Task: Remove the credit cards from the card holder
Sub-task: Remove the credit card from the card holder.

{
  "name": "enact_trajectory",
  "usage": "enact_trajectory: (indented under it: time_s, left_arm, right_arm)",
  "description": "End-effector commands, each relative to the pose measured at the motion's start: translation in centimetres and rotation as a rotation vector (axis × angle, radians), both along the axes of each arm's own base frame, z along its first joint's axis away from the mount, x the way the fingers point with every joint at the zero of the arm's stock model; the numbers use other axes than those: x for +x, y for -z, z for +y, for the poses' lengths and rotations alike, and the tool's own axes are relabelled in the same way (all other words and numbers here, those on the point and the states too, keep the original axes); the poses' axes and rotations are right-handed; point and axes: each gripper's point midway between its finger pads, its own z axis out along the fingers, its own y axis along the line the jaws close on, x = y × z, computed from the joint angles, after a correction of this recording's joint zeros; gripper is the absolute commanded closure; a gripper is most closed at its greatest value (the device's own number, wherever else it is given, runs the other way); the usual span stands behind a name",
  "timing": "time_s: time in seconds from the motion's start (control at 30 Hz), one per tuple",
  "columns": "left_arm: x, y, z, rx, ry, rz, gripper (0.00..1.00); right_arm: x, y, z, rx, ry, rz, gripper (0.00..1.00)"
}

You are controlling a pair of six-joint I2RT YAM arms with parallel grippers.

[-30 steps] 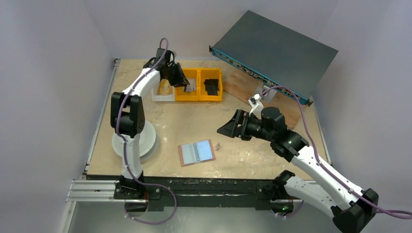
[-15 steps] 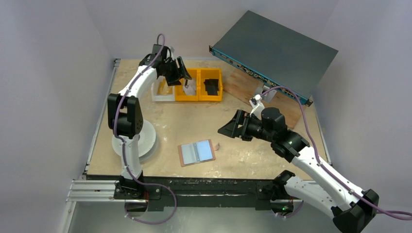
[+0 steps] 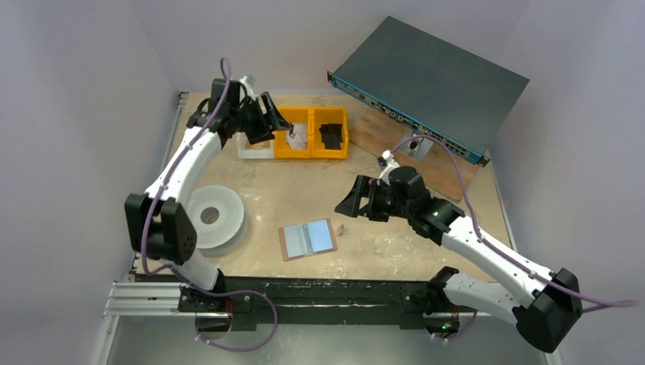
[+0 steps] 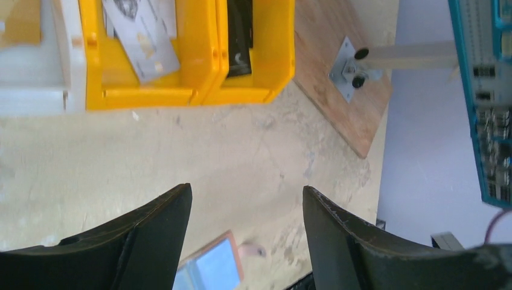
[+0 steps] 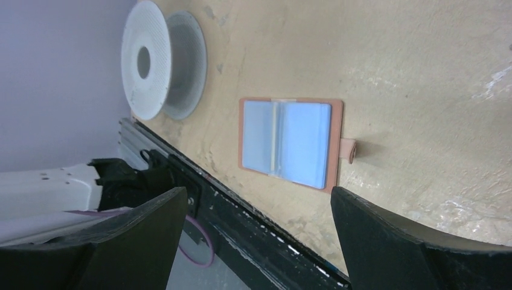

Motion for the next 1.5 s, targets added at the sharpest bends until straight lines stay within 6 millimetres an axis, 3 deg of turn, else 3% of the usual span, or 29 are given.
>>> enact_trajectory:
  time_s: [0.0,0.07,0.3,0.4,0.6,0.9,1.07,1.47]
  left_arm:
    - [-5.3,-1.1,0.6,-0.016,-0.019,-0.022,0.33]
    - [-8.2,-0.3,1.1,0.018,-0.028,-0.015,0.33]
    - [-17.3,5.7,5.4,0.165,-0.127,0.071,0.33]
    - [-20.0,7.5,6.6,0.204,-0.138,0.105,0.32]
    - [-23.3,10.2,6.7,0.177,-0.128,0.158,0.32]
    - [-24.7,10.7,7.7,0.198,-0.164,0.188,0.31]
    - [-24.8,10.3,7.9,0.188,-0.182,0.19,0.3]
    - [-24.9,11.0,6.9,0.161,-0.13,0.221,0.3]
  right_arm:
    - [0.0,-0.2,2.9,-0.039,-0.059,-0.059,0.11]
    - [-0.8,0.6,4.6,-0.071,-0.094,-0.056,0.12]
    - [-2.6,4.5,10.3,-0.194,-0.179,-0.022,0.17]
    - [-2.3,6.1,11.7,-0.274,-0.162,-0.028,0.18]
    - [-1.8,8.0,13.8,-0.367,-0.141,-0.043,0.24]
    - [-1.4,11.4,16.2,-0.473,-0.165,-0.014,0.37]
    - [-1.3,12.9,16.6,-0.514,-0.167,-0.002,0.38]
    - [-1.6,16.1,15.6,-0.623,-0.174,0.045,0.38]
